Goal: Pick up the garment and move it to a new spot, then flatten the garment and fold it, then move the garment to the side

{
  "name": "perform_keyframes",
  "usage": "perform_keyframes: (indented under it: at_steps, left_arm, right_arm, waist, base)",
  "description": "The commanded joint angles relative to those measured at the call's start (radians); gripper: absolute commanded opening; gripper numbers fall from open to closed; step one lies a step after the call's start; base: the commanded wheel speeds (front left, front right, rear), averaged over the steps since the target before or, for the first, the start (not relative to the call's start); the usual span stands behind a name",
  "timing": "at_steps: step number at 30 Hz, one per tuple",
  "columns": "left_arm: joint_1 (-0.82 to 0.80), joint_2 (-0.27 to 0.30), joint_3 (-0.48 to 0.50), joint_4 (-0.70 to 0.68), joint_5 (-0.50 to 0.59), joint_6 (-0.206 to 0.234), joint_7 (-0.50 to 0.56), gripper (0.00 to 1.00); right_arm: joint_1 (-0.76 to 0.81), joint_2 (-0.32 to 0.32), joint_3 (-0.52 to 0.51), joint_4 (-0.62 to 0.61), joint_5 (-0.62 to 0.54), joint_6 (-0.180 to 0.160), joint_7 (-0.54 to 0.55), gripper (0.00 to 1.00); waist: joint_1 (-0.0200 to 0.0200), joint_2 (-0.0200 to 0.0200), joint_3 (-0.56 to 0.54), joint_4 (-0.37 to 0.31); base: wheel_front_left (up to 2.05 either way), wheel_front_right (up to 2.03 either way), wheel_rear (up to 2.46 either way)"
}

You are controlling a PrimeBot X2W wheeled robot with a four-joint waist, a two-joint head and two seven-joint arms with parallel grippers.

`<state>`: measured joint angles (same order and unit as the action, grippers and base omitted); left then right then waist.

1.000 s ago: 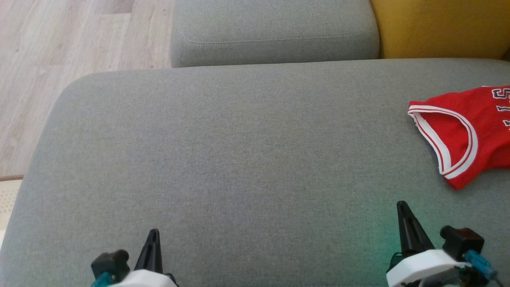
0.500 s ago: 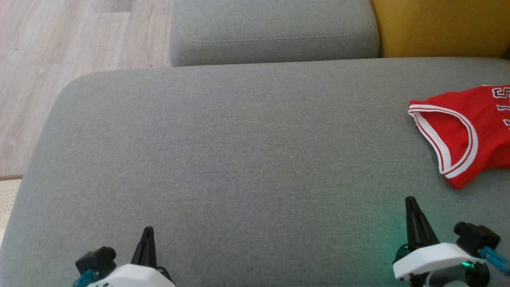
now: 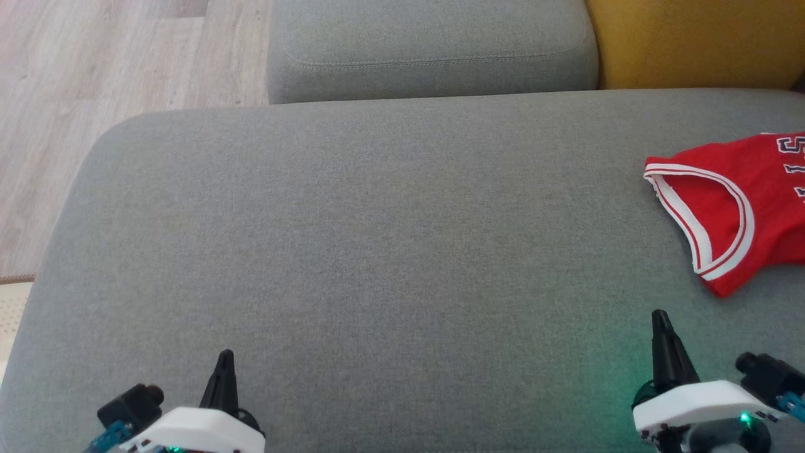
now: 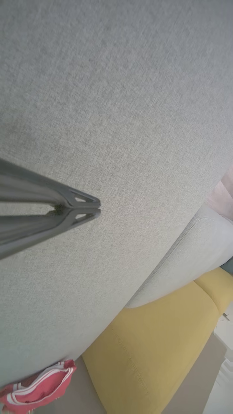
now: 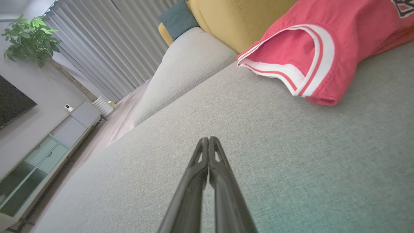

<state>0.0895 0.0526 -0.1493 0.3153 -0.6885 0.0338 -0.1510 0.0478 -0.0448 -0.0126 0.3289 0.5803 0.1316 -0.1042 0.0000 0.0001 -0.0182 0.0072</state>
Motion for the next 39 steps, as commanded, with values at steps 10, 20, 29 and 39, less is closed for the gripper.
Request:
perform_keyframes:
  at_steps: [10, 20, 29, 39]
  left_arm:
    - [-0.072, 0.009, 0.042, -0.042, -0.118, -0.024, 0.028, 0.0]
    - [-0.088, 0.01, 0.067, -0.046, -0.224, -0.042, 0.056, 0.0]
    - [-0.102, 0.011, 0.09, -0.049, -0.319, -0.058, 0.081, 0.0]
    - [-0.118, 0.011, 0.116, -0.053, -0.424, -0.076, 0.109, 0.0]
  right_arm:
    - [-0.071, -0.004, -0.011, -0.044, 0.13, 0.0, 0.025, 0.0]
    - [-0.082, -0.005, -0.023, -0.049, 0.246, 0.0, 0.05, 0.0]
    - [-0.092, -0.005, -0.033, -0.054, 0.351, 0.0, 0.072, 0.0]
    - [-0.103, -0.006, -0.044, -0.059, 0.466, -0.001, 0.096, 0.0]
  waist:
    - [0.0, -0.0001, 0.002, -0.001]
    - [0.0, -0.0001, 0.005, -0.002]
    - [0.0, -0.0001, 0.007, -0.002]
    - [0.0, -0.0001, 0.009, -0.003]
  base:
    - [0.0, 0.0, 0.0]
    - [0.0, 0.0, 0.0]
    - [0.0, 0.0, 0.0]
    - [0.0, 0.0, 0.0]
